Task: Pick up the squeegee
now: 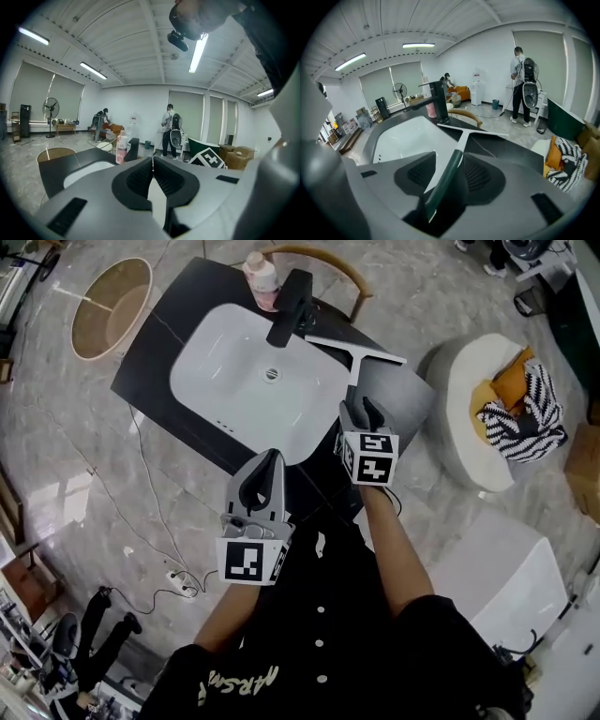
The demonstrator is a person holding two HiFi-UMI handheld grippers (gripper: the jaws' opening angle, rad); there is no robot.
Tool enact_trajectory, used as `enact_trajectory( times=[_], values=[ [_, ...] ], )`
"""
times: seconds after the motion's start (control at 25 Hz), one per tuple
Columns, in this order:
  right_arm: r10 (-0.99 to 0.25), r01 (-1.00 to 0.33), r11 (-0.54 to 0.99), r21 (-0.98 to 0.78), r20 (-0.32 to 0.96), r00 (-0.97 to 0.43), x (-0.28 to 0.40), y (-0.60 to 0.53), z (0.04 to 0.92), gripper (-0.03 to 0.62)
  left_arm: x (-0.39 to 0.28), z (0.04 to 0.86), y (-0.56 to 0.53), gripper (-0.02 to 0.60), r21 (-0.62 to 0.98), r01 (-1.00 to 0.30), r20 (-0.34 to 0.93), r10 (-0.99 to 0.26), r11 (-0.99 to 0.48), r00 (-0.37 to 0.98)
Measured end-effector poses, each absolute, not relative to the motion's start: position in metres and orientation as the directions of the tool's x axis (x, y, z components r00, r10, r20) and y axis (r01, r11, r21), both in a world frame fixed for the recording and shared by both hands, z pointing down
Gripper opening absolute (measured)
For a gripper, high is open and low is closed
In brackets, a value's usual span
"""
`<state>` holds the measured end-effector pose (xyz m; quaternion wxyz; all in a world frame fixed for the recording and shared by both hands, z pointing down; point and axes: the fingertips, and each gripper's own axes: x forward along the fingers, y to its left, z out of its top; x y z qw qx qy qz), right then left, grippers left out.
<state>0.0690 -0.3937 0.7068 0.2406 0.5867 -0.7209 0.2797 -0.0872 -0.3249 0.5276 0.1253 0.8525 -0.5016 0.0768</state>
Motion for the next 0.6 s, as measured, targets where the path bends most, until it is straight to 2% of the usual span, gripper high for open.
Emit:
enact_trajectory(
  times=[0.2, 0.4, 0.48, 0.56, 0.6],
  values=[
    [-0.682, -0.989, 0.131, -0.073, 0.717, -0.143, 0.068, -0.403, 0.740, 0.196, -0.087, 0.556, -0.328, 0.018, 0.160, -0.872, 0.299, -0.819, -0.463, 0.489],
    [-0.673, -0.995, 0.098, -0.029, 0.734, -0.087, 0.068, -0.405, 0.758, 0.198, -0.089, 0.579, -0.326, 0.018, 0.182, -0.870, 0.339, -0.801, -0.458, 0.493],
    [-0.676, -0.996, 0.080, -0.029, 0.733, -0.075, 0.067, -0.405, 0.761, 0.187, -0.090, 0.585, -0.325, 0.018, 0.187, -0.871, 0.352, -0.796, -0.455, 0.492],
    [-0.678, -0.998, 0.062, -0.022, 0.733, -0.059, 0.068, -0.403, 0.762, 0.132, -0.091, 0.589, -0.324, 0.018, 0.192, -0.872, 0.361, -0.793, -0.451, 0.490],
    [-0.677, -0.998, 0.054, -0.020, 0.735, -0.051, 0.070, -0.403, 0.762, 0.129, -0.091, 0.591, -0.324, 0.018, 0.194, -0.872, 0.364, -0.792, -0.450, 0.489]
  ],
)
